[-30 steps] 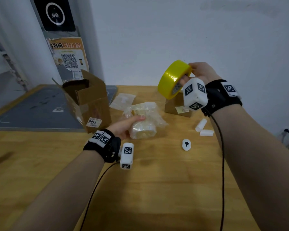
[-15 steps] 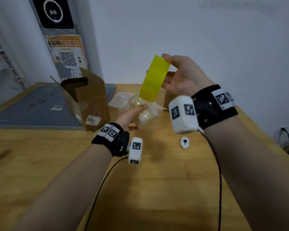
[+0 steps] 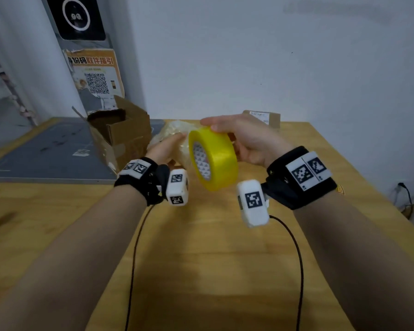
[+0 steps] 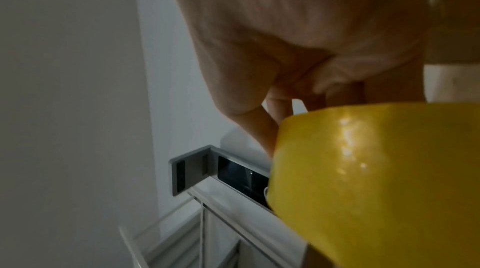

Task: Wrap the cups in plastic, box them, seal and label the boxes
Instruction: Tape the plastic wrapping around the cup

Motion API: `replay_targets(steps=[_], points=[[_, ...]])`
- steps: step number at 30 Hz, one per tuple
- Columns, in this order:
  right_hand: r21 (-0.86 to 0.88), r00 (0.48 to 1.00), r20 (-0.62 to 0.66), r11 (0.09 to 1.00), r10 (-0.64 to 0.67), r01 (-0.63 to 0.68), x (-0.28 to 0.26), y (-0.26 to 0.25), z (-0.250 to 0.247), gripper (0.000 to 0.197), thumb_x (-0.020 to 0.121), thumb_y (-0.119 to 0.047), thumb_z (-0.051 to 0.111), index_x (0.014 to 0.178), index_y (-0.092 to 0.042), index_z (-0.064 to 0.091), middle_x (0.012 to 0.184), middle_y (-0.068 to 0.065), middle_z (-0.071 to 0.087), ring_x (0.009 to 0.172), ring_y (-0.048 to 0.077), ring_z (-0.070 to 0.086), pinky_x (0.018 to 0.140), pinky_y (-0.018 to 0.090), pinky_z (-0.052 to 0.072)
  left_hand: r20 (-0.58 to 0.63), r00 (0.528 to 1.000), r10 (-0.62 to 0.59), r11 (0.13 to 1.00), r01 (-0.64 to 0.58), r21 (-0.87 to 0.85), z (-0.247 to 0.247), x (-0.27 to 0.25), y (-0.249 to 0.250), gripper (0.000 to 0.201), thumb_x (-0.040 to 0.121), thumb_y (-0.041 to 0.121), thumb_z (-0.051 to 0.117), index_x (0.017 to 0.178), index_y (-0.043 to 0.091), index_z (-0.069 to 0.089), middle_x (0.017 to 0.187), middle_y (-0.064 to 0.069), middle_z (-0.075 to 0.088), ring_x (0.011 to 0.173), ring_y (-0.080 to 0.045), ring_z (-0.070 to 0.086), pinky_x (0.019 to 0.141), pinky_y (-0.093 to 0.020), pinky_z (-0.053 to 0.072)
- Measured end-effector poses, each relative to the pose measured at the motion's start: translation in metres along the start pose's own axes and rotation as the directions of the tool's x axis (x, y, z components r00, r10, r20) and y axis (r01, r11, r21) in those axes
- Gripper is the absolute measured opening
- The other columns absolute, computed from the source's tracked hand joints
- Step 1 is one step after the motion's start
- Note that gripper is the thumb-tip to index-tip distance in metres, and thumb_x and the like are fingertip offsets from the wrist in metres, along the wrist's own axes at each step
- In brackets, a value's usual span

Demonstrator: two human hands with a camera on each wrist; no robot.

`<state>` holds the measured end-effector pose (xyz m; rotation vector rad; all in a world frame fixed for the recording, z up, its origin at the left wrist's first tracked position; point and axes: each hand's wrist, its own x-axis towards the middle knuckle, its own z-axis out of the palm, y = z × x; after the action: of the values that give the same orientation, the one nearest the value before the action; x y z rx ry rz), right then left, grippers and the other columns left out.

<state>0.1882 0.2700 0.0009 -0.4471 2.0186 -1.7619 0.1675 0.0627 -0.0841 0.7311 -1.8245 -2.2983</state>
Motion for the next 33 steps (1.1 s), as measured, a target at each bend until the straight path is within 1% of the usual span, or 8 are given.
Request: replay_targets(steps=[3,6,8,16,19,23,29,33], points=[[-0.142,1.0,0.0,0.99,0.02,-0.02,-0.006,0.003,-0.003,0.027,0.101,-0.015,0.059,0.12,-0.025,0.076,0.094,0.0,0.07,0.053,0.007,0.066,0.05,0.021,0.052,0.072,0.995,-0.064,0.998,0.062,0.028,-0.002,-0.01,0.004,0.051,0.079,0.046,0.085,0.119,0.025,0.063,0.12,-0.011,0.064,0.104,-0.029,0.066,0.085,-0.049,0.061],[-0.217,0.999,0.032,0.976,0.03,-0.022,-0.008,0.008,0.0,0.026,0.102,-0.015,0.059,0.116,-0.026,0.077,0.086,-0.004,0.068,0.041,0.002,0.057,0.042,0.017,0.044,0.053,0.996,-0.067,0.996,0.063,0.069,-0.001,-0.012,0.004,0.08,0.069,0.055,0.087,0.137,0.025,0.057,0.13,-0.009,0.062,0.104,-0.024,0.067,0.069,-0.037,0.061],[-0.25,0.999,0.031,0.968,0.024,-0.016,-0.009,0.011,-0.001,0.025,0.101,-0.015,0.06,0.115,-0.025,0.078,0.083,-0.005,0.068,0.039,0.001,0.054,0.041,0.016,0.041,0.035,0.998,-0.059,0.996,0.057,0.066,0.002,-0.015,0.006,0.071,0.075,0.054,0.084,0.133,0.023,0.057,0.126,-0.007,0.063,0.097,-0.022,0.068,0.056,-0.029,0.058],[-0.349,0.998,0.035,0.937,0.044,-0.029,-0.005,0.022,-0.008,0.024,0.098,-0.017,0.062,0.106,-0.029,0.081,0.099,-0.001,0.072,0.044,0.007,0.054,0.045,0.019,0.042,0.076,0.991,-0.107,0.993,0.111,-0.043,0.009,-0.012,0.003,0.065,0.084,0.049,0.079,0.134,0.015,0.056,0.113,-0.011,0.067,0.101,-0.024,0.065,0.051,-0.031,0.059],[-0.423,0.997,0.008,0.904,0.077,-0.066,-0.004,0.043,-0.013,0.022,0.101,-0.025,0.06,0.108,-0.026,0.081,0.091,-0.003,0.069,0.063,0.012,0.059,0.052,0.021,0.043,0.11,0.986,-0.125,0.958,0.149,-0.246,0.008,-0.009,0.012,0.064,0.086,0.04,0.08,0.134,0.011,0.049,0.124,-0.017,0.058,0.105,-0.033,0.064,0.061,-0.056,0.063],[-0.375,0.995,-0.013,0.922,0.096,-0.094,0.001,0.064,-0.016,0.021,0.102,-0.026,0.06,0.11,-0.028,0.079,0.105,-0.008,0.071,0.091,0.013,0.064,0.066,0.029,0.051,0.161,0.974,-0.161,0.955,0.195,-0.226,0.008,-0.007,0.016,0.075,0.079,0.039,0.087,0.137,0.012,0.048,0.13,-0.021,0.053,0.113,-0.039,0.062,0.063,-0.051,0.062],[-0.432,0.99,-0.138,0.901,-0.018,-0.044,0.022,0.07,-0.017,0.021,0.102,-0.018,0.06,0.103,-0.02,0.081,0.06,-0.02,0.064,0.049,0.0,0.051,0.041,0.013,0.037,0.229,0.958,-0.17,0.964,0.21,-0.165,0.005,-0.004,0.006,0.072,0.077,0.045,0.087,0.136,0.021,0.053,0.132,-0.021,0.057,0.11,-0.038,0.067,0.07,-0.043,0.063],[-0.402,0.98,-0.184,0.916,-0.081,0.0,0.034,0.077,-0.013,0.023,0.098,-0.01,0.061,0.091,-0.023,0.078,0.109,-0.01,0.073,0.085,0.006,0.062,0.055,0.012,0.044,0.259,0.938,-0.231,0.949,0.276,-0.154,0.0,0.003,0.0,0.085,0.071,0.051,0.089,0.142,0.024,0.05,0.136,-0.018,0.057,0.102,-0.035,0.07,0.067,-0.043,0.063]])
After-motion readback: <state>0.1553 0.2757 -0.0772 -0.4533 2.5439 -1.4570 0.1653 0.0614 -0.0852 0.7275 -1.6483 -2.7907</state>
